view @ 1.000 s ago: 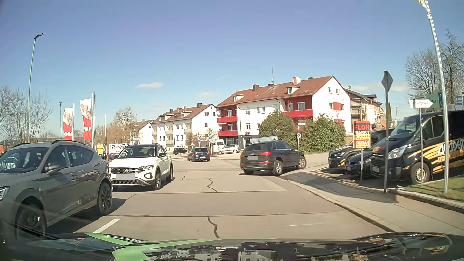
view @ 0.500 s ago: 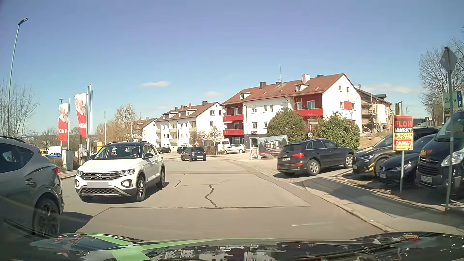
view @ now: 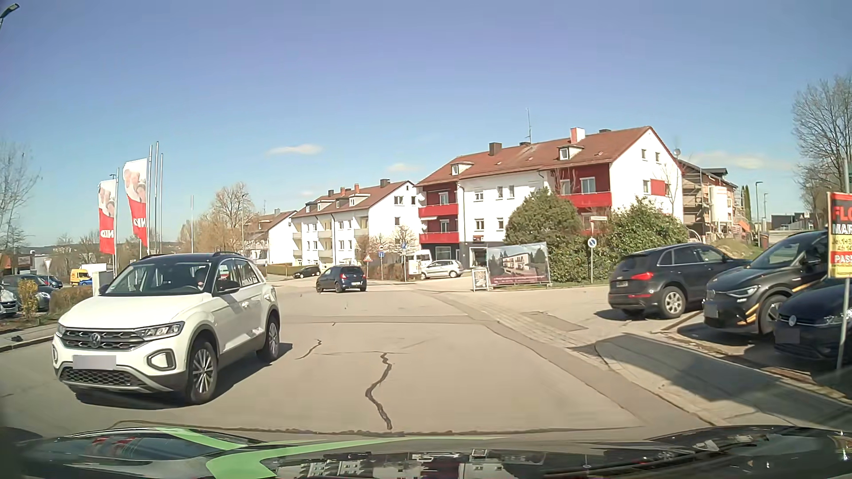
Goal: Follow the waypoints while adhering to traffic rules and regulations
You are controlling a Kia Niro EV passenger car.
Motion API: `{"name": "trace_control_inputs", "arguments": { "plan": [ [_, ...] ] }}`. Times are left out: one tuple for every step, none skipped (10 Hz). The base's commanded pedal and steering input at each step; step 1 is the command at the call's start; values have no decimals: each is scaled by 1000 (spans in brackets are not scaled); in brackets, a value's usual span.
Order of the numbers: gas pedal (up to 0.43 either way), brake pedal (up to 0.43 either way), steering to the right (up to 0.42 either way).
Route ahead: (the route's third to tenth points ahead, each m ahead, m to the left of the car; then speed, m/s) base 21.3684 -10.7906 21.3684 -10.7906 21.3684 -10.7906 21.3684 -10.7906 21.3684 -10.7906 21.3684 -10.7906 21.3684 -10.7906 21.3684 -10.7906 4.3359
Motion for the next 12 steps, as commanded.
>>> {"name": "trace_control_inputs", "arguments": {
  "plan": [
    [0, 183, -25],
    [0, 189, -24],
    [0, 195, -21],
    [0, 195, -20],
    [0, 195, -20],
    [0, 177, -20],
    [0, 165, -16],
    [0, 165, -13],
    [0, 171, -8],
    [0, 171, -8],
    [0, 171, -8],
    [0, 177, -5]
  ]
}}
